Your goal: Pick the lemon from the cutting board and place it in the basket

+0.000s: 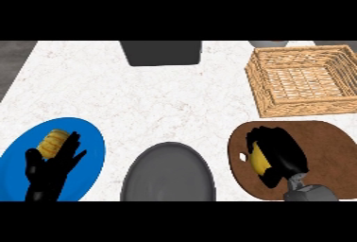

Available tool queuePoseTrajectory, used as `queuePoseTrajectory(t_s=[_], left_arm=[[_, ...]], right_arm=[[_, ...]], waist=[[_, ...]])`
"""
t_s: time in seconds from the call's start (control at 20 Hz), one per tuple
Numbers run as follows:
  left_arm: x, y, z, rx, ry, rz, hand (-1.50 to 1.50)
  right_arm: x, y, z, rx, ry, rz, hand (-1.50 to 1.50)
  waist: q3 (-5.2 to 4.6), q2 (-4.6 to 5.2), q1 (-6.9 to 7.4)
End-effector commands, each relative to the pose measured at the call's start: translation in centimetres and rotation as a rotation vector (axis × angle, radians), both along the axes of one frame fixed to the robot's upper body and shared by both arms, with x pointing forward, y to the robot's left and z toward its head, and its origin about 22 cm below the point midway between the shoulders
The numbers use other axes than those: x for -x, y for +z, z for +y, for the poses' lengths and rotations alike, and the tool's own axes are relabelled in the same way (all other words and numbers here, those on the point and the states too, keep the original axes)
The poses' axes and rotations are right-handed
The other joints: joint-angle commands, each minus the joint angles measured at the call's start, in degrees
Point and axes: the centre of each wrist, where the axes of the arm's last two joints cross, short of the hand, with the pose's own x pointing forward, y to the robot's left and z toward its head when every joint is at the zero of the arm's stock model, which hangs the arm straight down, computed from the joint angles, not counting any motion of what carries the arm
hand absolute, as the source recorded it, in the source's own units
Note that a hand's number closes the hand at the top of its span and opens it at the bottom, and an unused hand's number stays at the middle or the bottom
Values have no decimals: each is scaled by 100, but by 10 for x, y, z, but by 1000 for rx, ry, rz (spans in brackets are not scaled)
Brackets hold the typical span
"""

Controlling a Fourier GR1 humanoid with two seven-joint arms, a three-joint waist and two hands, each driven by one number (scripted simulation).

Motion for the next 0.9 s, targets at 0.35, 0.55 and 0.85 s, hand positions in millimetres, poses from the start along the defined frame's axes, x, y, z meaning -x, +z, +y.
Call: queuePoseTrajectory(t_s=[0.35,0.55,0.85], left_arm=[[5,-18,1,21,-2,105,0],[3,-11,-10,16,-7,100,0],[2,-23,-15,19,-21,97,0]], right_arm=[[23,117,40,-801,-233,-364,150],[30,173,26,-780,-366,-424,150],[21,236,-11,-801,-483,-530,150]], waist=[[26,93,66],[26,109,180],[30,143,221]])
